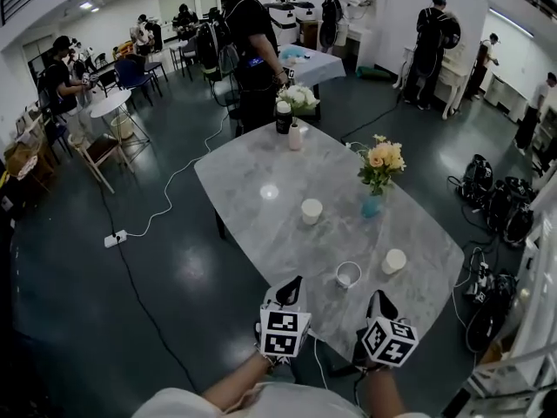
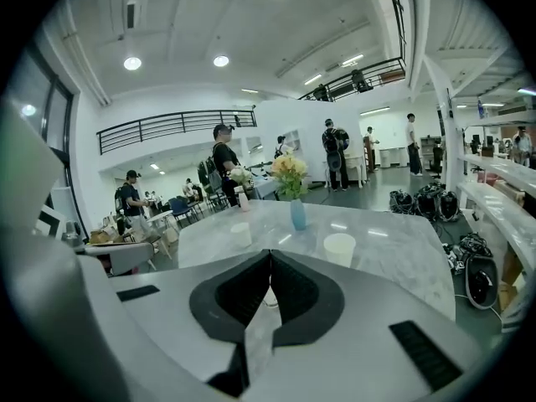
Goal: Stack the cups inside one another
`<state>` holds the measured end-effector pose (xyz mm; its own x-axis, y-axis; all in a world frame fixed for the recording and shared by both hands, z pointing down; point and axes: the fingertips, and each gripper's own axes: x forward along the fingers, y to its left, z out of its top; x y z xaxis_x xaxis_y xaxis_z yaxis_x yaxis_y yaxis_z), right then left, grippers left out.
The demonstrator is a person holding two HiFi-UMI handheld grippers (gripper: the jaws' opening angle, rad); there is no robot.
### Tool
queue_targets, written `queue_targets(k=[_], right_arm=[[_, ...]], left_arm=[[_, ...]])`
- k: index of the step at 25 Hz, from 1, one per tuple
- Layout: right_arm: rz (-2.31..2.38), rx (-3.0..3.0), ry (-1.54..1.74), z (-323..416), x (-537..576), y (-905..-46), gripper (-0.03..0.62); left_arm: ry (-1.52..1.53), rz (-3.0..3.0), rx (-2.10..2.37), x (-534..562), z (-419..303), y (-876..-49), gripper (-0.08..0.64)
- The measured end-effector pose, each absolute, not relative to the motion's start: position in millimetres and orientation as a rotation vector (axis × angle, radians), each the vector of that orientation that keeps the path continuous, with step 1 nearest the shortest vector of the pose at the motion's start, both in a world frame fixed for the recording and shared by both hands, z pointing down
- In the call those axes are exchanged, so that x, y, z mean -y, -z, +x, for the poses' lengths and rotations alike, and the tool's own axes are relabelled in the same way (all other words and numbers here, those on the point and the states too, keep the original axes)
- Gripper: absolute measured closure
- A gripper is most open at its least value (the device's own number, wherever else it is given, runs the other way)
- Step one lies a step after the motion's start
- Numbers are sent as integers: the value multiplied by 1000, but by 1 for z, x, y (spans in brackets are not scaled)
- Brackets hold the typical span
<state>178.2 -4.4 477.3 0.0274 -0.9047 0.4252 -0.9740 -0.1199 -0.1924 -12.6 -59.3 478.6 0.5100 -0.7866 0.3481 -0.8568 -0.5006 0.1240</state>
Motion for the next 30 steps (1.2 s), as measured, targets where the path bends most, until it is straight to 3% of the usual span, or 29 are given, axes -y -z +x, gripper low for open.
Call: queue_targets(k=[30], right_arm=[[2120, 1939, -768, 203, 61, -502, 584]], left_arm=[[-414, 2403, 1309, 129, 14, -512, 565]])
